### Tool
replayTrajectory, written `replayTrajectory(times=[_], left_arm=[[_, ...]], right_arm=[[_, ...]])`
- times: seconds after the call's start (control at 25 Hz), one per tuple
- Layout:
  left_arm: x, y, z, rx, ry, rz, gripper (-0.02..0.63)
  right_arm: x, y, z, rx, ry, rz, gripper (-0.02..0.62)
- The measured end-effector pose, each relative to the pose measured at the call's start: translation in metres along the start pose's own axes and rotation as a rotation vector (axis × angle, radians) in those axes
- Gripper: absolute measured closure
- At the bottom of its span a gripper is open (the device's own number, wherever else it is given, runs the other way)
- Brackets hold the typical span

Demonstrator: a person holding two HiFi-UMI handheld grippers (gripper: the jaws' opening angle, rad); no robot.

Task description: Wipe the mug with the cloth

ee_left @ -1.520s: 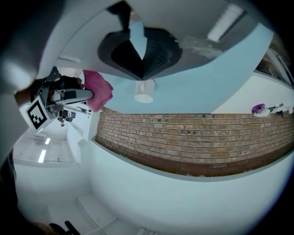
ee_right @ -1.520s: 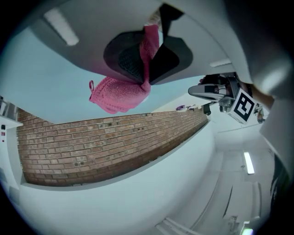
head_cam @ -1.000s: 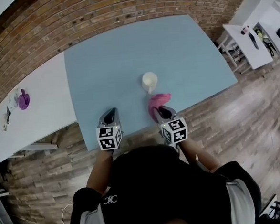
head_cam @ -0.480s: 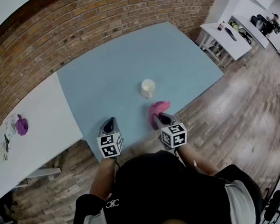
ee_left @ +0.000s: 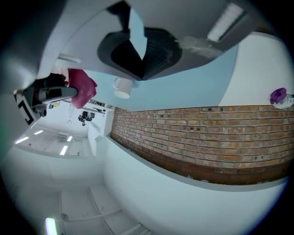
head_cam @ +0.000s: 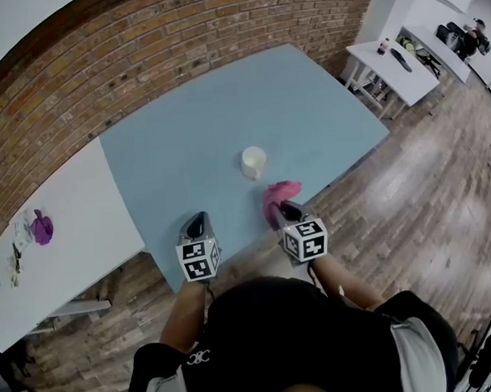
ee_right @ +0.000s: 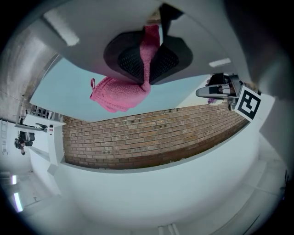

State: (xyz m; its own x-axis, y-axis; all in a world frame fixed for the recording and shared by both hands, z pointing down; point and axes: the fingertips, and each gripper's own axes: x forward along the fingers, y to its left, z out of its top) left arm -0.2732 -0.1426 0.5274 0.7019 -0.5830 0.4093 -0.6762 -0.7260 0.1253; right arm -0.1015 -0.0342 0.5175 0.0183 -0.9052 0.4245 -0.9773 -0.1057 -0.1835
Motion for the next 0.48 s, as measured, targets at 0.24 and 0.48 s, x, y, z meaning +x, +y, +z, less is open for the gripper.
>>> replayTrajectory(times=[0.24, 0.48], left_arm=[[-0.003, -0.008, -0.002, 0.002, 0.028, 0.018, 0.600], [-0.009, -0.015, -0.017, -0.005, 0.064, 0.031, 0.600]], right_arm=[[0.001, -0.003, 0.002, -0.006, 0.007, 0.017, 0.555], [-0.002, -0.002, -0.009, -0.013, 0.042, 0.025, 0.555]])
